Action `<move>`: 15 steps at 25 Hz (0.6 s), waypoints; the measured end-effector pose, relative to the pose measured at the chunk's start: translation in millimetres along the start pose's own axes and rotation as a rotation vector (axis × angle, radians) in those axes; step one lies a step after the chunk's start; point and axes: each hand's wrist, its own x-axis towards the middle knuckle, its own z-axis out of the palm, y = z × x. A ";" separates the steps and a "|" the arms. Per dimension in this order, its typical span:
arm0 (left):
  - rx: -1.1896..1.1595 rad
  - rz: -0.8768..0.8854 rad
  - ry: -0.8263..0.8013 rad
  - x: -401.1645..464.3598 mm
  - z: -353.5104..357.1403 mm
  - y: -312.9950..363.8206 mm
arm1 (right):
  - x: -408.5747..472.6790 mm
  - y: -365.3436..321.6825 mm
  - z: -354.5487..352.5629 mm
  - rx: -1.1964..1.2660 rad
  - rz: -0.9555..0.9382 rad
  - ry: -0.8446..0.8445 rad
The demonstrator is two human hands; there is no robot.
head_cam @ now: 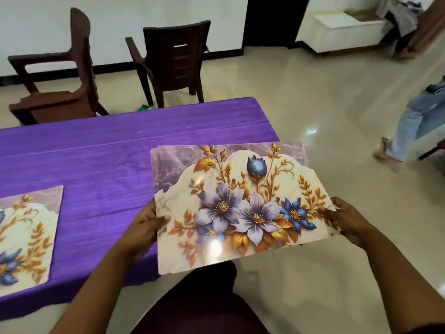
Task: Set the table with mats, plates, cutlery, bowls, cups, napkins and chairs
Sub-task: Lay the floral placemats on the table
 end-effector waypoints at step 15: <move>-0.089 0.142 0.293 62.8 14.9 18.2 | 106.5 -98.2 8.8 -0.175 -0.325 -0.197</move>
